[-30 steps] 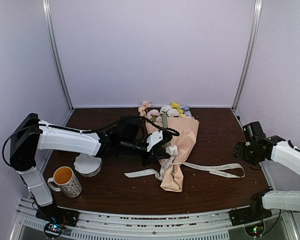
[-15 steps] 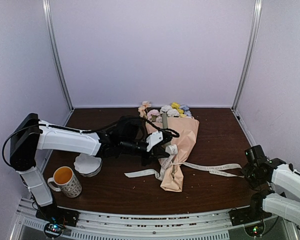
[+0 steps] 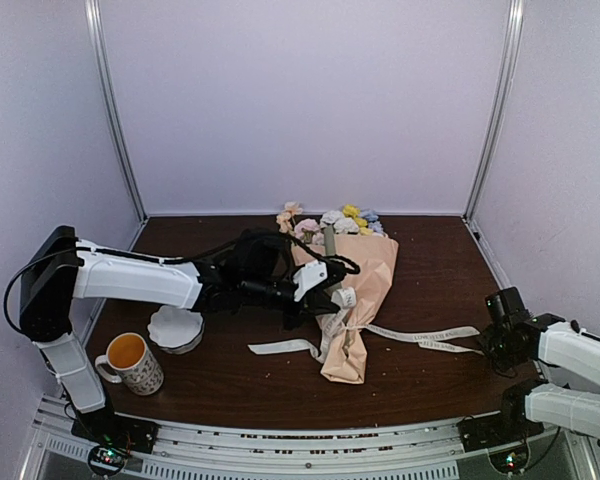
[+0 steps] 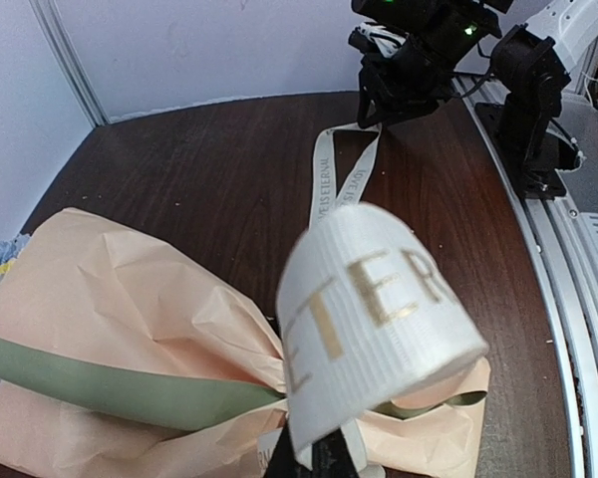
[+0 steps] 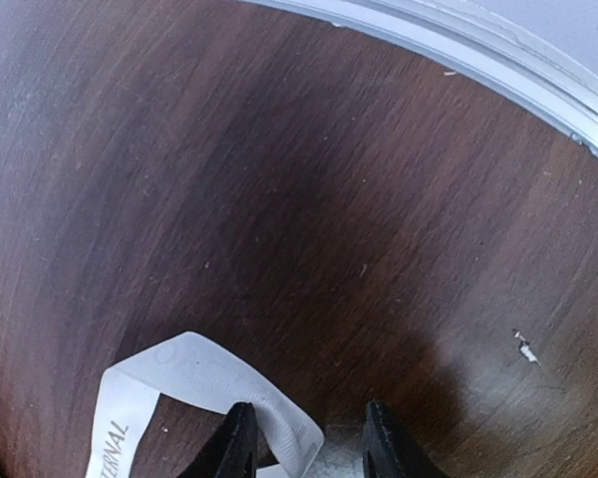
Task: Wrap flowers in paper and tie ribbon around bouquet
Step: Pick up the right side of the half-tied ribbon from the center of the board, then place the right side of the half-tied ribbon at the center of the board.
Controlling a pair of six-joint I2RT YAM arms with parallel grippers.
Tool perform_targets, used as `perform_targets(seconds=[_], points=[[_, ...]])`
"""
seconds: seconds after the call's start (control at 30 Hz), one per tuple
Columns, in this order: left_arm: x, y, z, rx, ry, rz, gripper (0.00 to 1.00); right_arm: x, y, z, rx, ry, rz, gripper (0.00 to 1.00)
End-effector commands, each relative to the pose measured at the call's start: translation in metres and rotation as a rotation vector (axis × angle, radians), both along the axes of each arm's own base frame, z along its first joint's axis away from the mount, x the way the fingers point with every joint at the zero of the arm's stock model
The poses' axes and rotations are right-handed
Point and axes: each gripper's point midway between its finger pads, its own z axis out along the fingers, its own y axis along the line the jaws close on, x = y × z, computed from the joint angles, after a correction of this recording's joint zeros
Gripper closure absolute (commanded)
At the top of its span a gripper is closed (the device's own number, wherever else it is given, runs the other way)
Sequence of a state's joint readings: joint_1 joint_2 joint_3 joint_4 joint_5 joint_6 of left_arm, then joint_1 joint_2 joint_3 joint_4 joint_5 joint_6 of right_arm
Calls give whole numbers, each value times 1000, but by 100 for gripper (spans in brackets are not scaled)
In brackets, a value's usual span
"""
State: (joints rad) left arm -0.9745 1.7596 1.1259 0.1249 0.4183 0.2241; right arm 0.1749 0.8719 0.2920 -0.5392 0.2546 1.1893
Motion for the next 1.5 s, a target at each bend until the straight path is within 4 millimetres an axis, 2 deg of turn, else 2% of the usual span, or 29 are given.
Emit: perform_targets(seconds=[0.0,0.1,0.17,0.23,0.33,0.43,0.53,0.6,0.7,0.77,0.87,0.97,1.07,1.17,1.23,1.3,1.4,1.47], points=[[5,-4,21,-30,-49,2,100,15,8,7,35,-58,37,76],[5,-5,21,-30,-49,2,100,18,9,9,38,-84,46,98],[4,-5,21,-29,-47,0,100,21,12,10,48,-109,63,100],[3,-5,20,-28,-48,-1,100,30,17,19,58,-157,94,100],[1,-5,21,-30,-59,-1,100,55,31,58,53,-248,210,100],[1,-5,21,-36,-68,4,100,83,58,118,13,-328,390,100],[1,-6,21,-44,-70,11,100,103,114,193,-25,-437,613,100],[-1,-6,20,-46,-76,13,100,108,167,240,-23,-518,783,100],[-4,-6,19,-45,-85,18,100,112,248,296,20,-616,999,100],[-6,-4,19,-51,-90,19,100,109,294,319,40,-654,1097,100],[-9,-1,18,-56,-93,23,100,105,355,335,60,-660,1215,100],[-11,3,17,-64,-93,27,100,95,413,333,91,-624,1345,100],[-12,4,16,-64,-87,27,100,86,450,324,95,-576,1440,98],[-13,6,16,-64,-84,27,100,85,464,315,101,-536,1475,80],[-15,6,16,-68,-82,23,100,87,464,312,100,-525,1478,66],[-15,7,15,-69,-80,24,100,86,463,312,99,-521,1486,55],[-16,7,16,-75,-73,25,100,85,457,313,94,-508,1518,51],[-17,6,18,-89,-64,19,100,86,445,318,80,-515,1518,50]])
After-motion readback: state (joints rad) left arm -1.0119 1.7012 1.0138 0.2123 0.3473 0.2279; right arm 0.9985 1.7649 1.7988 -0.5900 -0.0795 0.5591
